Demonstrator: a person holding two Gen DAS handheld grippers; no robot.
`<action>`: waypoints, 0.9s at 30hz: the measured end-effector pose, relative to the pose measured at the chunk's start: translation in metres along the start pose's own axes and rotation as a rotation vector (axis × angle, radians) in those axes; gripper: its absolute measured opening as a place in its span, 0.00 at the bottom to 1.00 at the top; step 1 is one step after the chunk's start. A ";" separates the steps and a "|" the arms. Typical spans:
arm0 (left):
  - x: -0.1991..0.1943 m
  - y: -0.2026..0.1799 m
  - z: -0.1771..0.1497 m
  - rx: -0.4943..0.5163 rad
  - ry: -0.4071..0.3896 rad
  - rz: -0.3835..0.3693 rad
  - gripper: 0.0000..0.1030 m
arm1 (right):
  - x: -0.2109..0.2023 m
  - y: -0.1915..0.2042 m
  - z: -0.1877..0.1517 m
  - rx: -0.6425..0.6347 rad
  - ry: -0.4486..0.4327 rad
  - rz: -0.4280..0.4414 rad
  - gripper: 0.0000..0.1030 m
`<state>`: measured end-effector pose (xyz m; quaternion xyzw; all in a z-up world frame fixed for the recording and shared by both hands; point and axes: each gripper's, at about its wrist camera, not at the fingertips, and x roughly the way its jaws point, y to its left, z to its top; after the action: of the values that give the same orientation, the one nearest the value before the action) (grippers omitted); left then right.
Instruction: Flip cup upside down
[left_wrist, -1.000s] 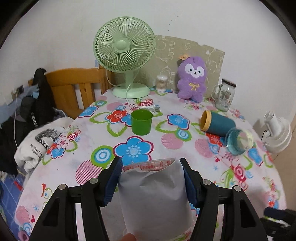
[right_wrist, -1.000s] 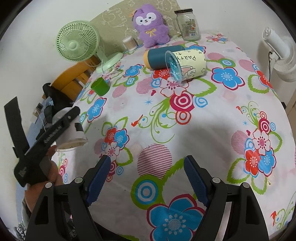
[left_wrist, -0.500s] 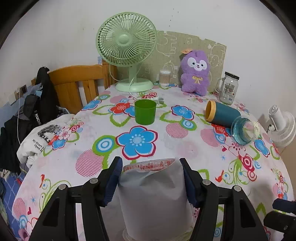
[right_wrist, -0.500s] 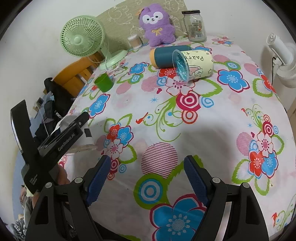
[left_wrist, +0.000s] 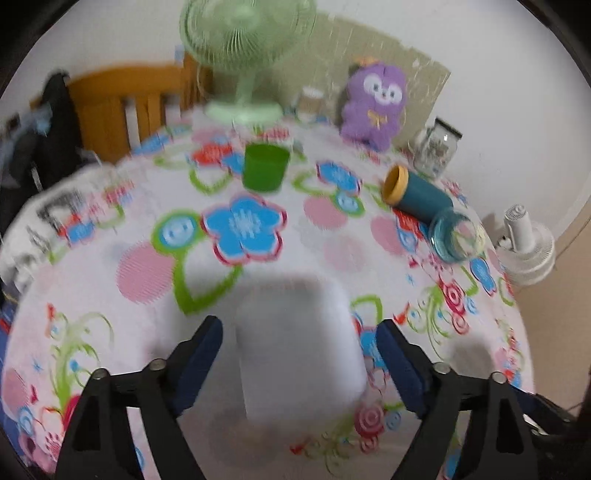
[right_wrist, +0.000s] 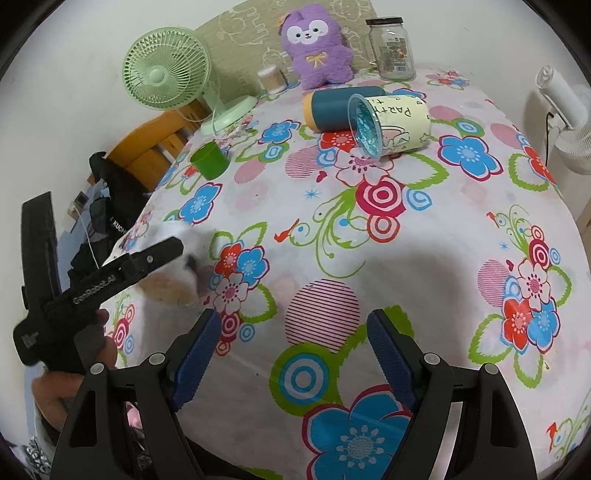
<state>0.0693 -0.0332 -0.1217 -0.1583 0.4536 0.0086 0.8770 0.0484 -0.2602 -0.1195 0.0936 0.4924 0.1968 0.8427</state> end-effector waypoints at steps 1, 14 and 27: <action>0.002 0.001 0.001 -0.005 0.024 -0.014 0.85 | 0.000 -0.001 0.000 0.003 -0.001 0.000 0.81; 0.030 0.016 0.055 0.014 0.263 -0.029 0.88 | 0.002 -0.003 -0.001 0.012 0.001 0.007 0.81; 0.051 0.013 0.057 0.022 0.322 -0.032 0.59 | 0.008 0.001 0.002 -0.008 0.010 0.001 0.81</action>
<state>0.1421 -0.0109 -0.1357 -0.1553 0.5859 -0.0357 0.7946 0.0537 -0.2558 -0.1242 0.0895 0.4957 0.1997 0.8405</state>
